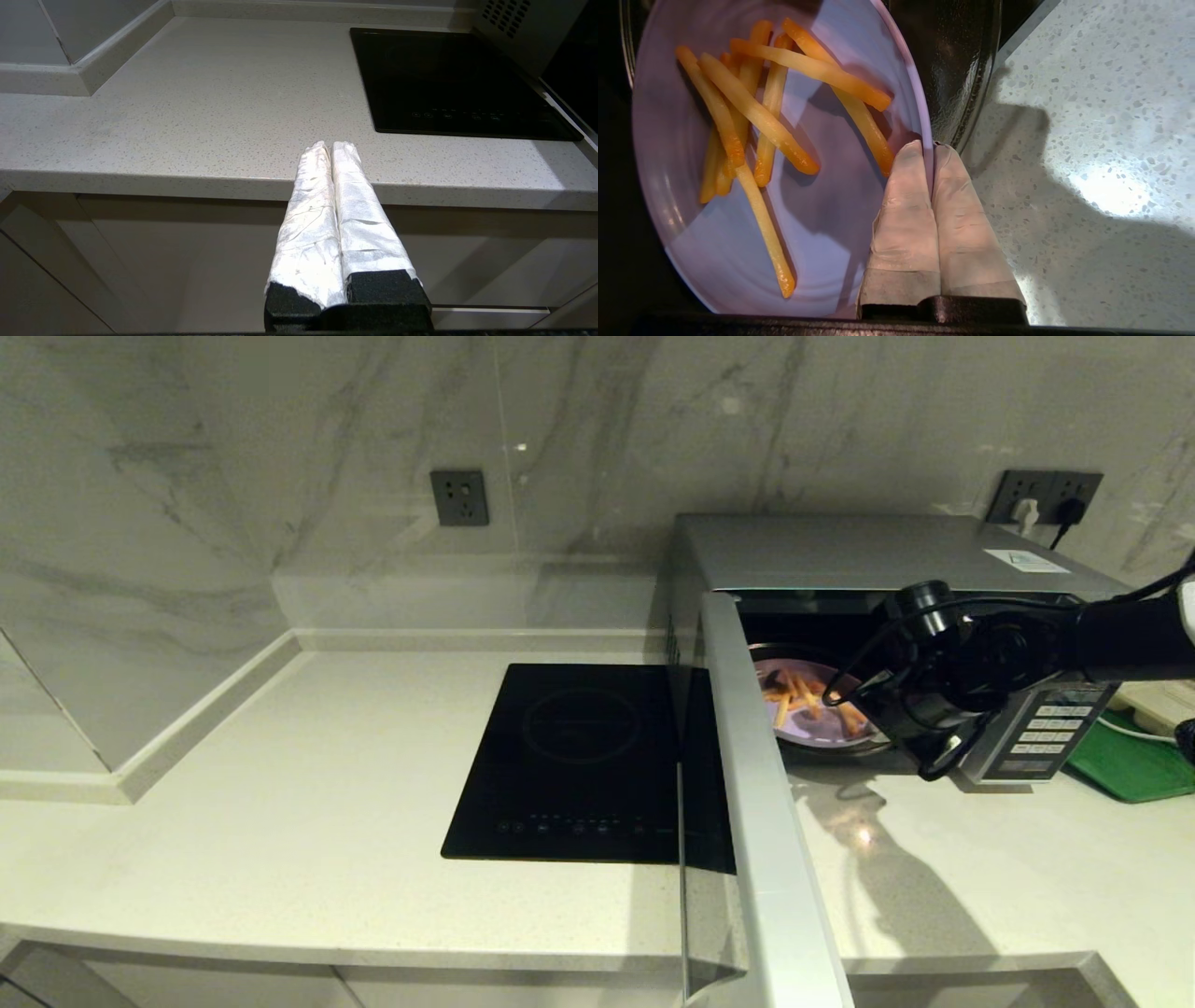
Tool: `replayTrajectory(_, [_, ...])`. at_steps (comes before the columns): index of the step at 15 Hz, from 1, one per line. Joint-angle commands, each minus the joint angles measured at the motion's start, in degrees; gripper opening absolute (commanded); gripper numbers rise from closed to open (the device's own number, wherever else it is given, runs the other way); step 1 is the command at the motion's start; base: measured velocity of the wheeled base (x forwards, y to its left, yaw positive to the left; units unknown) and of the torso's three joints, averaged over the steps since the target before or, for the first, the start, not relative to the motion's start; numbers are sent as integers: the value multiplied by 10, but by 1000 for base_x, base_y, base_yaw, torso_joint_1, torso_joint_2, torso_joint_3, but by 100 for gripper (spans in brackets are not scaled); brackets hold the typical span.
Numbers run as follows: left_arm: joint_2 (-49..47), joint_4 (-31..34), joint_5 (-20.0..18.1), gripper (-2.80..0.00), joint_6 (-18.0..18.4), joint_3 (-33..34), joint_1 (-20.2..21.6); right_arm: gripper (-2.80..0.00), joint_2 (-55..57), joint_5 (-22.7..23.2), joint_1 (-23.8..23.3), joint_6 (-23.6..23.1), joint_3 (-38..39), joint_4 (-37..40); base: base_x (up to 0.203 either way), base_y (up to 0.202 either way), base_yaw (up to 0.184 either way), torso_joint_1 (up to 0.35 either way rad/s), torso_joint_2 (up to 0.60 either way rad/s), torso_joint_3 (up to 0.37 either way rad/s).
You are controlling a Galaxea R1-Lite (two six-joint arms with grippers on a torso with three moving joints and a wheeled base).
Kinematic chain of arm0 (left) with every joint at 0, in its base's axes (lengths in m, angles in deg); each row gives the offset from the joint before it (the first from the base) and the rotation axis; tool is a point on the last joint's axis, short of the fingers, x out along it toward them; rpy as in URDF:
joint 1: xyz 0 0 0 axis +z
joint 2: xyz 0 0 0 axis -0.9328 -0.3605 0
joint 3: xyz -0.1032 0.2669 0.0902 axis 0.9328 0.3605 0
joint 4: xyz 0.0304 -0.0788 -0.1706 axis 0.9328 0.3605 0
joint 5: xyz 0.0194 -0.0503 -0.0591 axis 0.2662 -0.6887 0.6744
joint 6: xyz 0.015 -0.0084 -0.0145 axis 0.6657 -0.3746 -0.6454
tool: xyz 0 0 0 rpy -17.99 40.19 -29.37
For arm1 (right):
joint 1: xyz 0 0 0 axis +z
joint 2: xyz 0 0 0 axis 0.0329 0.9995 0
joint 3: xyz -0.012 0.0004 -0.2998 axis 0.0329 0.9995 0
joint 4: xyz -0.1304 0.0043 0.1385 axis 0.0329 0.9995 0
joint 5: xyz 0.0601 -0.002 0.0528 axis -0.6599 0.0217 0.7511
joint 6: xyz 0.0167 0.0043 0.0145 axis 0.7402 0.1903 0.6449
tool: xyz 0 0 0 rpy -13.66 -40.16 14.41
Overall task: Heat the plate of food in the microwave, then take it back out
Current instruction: Take the plate out of the microwave
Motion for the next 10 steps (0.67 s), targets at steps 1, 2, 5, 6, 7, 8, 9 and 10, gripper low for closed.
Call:
replayTrajectory(1, [0,0,0,-280,-1,0,0,-280,-23,1,1,2,13,2,0,0,0,0,0,0])
replayTrajectory(2, [-1,0,0,-280,0,0,0,-280,-35,3,1,-1,27,1,0,0,0,0,0,0])
replayTrajectory(5, [0,0,0,-280,-1,0,0,-280,-81,6,1,-4,67,1,0,0,0,0,0,0])
replayTrajectory(6, [0,0,0,-280,-1,0,0,-280,-104,7,1,-6,89,1,0,0,0,0,0,0])
replayTrajectory(7, [0,0,0,-280,-1,0,0,-280,-128,10,1,-8,109,0,0,0,0,0,0,0])
replayTrajectory(8, [0,0,0,-280,0,0,0,-280,-156,12,1,-11,136,0,0,0,0,0,0,0])
replayTrajectory(9, [0,0,0,-280,0,0,0,-280,-183,14,0,-14,163,-1,0,0,0,0,0,0])
replayTrajectory(10, [0,0,0,-280,0,0,0,-280,-212,15,0,-17,192,-1,0,0,0,0,0,0])
